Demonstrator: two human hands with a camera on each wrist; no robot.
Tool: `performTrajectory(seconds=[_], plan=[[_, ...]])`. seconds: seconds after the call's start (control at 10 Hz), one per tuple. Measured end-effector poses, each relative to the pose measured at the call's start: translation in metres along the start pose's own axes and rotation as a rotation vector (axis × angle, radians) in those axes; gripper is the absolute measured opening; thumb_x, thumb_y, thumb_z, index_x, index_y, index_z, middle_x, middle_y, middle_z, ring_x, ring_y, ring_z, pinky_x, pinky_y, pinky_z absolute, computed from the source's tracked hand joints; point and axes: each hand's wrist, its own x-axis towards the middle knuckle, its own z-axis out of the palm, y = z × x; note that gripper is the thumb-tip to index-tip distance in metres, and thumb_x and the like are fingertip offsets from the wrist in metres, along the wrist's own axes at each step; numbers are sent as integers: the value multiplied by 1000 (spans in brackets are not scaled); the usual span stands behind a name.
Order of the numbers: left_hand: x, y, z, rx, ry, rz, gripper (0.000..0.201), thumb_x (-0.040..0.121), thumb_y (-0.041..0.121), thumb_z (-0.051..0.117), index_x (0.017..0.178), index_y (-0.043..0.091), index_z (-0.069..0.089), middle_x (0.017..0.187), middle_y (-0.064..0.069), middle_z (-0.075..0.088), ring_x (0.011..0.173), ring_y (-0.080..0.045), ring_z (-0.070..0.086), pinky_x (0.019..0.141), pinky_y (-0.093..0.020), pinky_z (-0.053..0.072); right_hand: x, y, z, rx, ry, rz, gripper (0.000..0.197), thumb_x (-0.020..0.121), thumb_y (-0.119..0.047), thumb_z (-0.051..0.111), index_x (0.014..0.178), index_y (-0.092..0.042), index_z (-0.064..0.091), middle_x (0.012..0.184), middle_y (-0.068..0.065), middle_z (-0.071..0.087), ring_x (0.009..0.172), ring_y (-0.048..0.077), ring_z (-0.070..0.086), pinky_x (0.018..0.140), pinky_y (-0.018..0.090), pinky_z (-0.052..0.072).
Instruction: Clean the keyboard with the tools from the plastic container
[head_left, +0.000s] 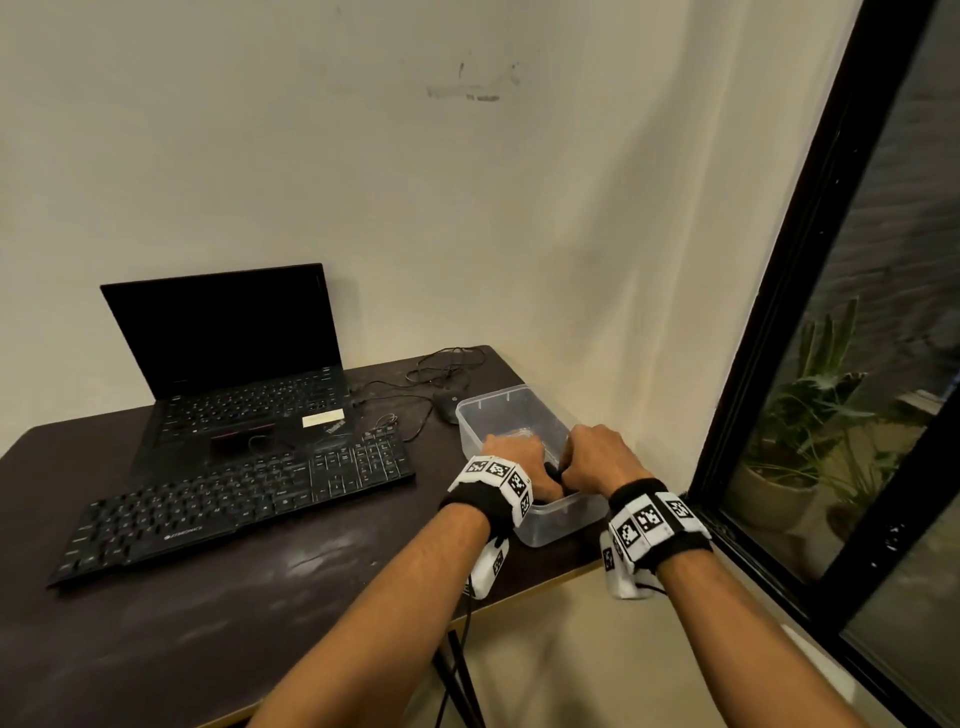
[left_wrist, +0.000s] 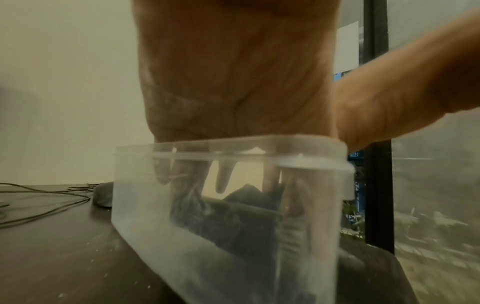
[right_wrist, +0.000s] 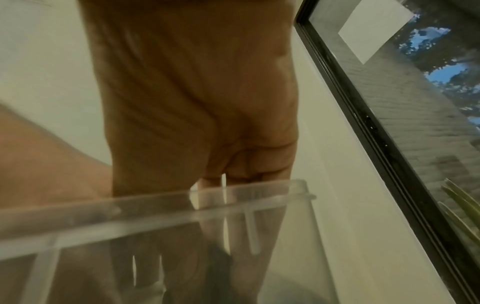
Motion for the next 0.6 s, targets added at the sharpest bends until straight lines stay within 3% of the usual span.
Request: performTrajectory(seconds=[0.1, 0.2, 0.3, 0.4, 0.5, 0.6], plan=[[2, 1, 4, 74, -29, 6, 45, 85, 58, 69, 98, 17, 56, 88, 0, 54, 104, -29, 62, 112, -46, 35, 8, -1, 5, -25, -91, -9, 25, 89, -18, 73, 111, -9, 78, 114, 14, 76, 106, 33, 72, 91, 38, 58], [2, 3, 6, 146, -78, 21, 56, 90, 69, 61, 112, 17, 60, 90, 0, 56, 113, -29, 62, 118, -52, 23, 10, -3, 6, -45, -169, -13, 26, 92, -21, 71, 114, -8, 75, 119, 15, 75, 109, 33, 71, 91, 38, 57], [-4, 3, 2, 135, -113, 18, 70, 93, 68, 56, 135, 13, 59, 112, -2, 68, 126, -28, 58, 124, -62, 5, 7, -3, 3, -56, -181, -37, 28, 91, -26, 71, 114, -10, 73, 119, 13, 75, 107, 32, 71, 91, 38, 57], [-15, 2, -8, 32, -123, 7, 68, 92, 60, 58, 139, 10, 56, 131, -7, 68, 134, -30, 54, 123, -67, -9, -5, -6, -6, -73, -160, -35, 28, 90, -29, 73, 113, -13, 74, 115, 11, 76, 102, 29, 71, 89, 36, 58], [-30, -11, -16, -77, 9, 27, 84, 88, 67, 60, 151, 13, 45, 144, -10, 60, 140, -29, 49, 124, -63, -6, -29, -10, -20, -23, 19, -63, 33, 89, -31, 77, 119, -17, 75, 115, 7, 76, 104, 26, 71, 93, 38, 59], [-62, -38, -15, -219, 313, 80, 83, 90, 67, 60, 156, 21, 40, 158, -2, 47, 148, -20, 39, 127, -53, -2, -63, -17, -21, 228, 281, -98, 34, 95, -30, 76, 127, -21, 74, 116, 1, 78, 104, 19, 73, 93, 34, 58]])
